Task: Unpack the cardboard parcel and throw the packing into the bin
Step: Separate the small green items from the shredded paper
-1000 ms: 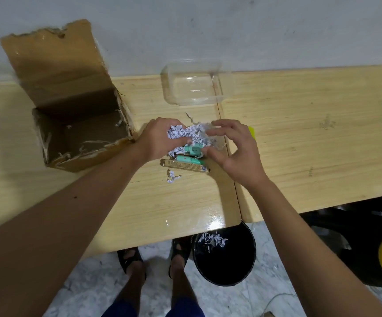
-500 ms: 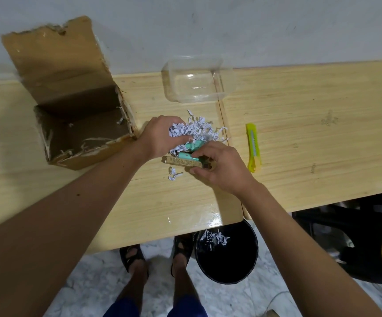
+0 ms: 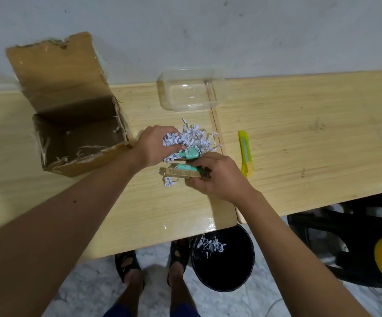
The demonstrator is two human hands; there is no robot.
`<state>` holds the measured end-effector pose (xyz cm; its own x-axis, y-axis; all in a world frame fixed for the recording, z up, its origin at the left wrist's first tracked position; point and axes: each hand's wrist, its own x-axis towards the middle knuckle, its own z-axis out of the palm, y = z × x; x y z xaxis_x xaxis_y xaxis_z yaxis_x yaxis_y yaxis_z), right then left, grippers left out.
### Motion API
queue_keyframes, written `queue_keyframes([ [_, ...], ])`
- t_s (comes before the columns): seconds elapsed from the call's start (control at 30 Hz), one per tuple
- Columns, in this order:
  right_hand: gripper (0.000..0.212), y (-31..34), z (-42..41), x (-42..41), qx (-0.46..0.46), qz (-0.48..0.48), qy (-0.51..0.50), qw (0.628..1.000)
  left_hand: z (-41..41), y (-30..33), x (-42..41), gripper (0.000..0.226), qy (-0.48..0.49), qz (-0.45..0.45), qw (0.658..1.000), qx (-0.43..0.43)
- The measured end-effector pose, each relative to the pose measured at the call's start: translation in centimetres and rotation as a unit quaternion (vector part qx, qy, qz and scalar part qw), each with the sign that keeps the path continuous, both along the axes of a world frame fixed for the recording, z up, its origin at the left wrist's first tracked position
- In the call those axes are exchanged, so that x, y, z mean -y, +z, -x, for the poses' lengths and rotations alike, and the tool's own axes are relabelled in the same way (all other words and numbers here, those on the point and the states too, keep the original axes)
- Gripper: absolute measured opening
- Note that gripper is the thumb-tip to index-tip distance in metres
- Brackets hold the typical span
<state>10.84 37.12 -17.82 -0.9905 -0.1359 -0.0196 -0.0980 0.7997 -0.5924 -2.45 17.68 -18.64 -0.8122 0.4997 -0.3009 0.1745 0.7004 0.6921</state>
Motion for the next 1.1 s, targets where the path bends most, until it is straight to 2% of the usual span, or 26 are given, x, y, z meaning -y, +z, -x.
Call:
queue_keyframes([
  [0.17,0.035,3.0,-0.6,-2.8,-0.027,0.049,-0.031,0.998,0.1,-0.2,0.0,0.056,0.003,-0.002,1.000,-0.002],
  [0.33,0.035,5.4,2.5,-7.5,-0.069,0.000,-0.080,0.994,-0.1,-0.2,0.0,0.055,0.008,-0.006,1.000,0.003],
  [0.5,0.038,3.3,6.9,-10.6,-0.031,-0.050,-0.124,0.991,-0.1,-0.3,0.0,0.057,0.011,-0.012,1.000,0.004],
  [0.67,0.039,0.8,9.1,-11.0,0.010,-0.069,-0.116,0.991,-0.2,-0.7,0.1,0.060,0.028,-0.017,0.999,-0.006],
  [0.93,0.036,-0.4,8.8,-10.7,-0.027,-0.045,-0.144,0.988,-0.4,-1.1,0.2,0.059,0.039,-0.034,0.998,-0.024],
  [1.1,0.020,1.7,5.7,-6.4,-0.087,0.084,-0.112,0.986,-0.5,-1.3,0.2,0.058,0.054,-0.043,0.997,-0.021],
])
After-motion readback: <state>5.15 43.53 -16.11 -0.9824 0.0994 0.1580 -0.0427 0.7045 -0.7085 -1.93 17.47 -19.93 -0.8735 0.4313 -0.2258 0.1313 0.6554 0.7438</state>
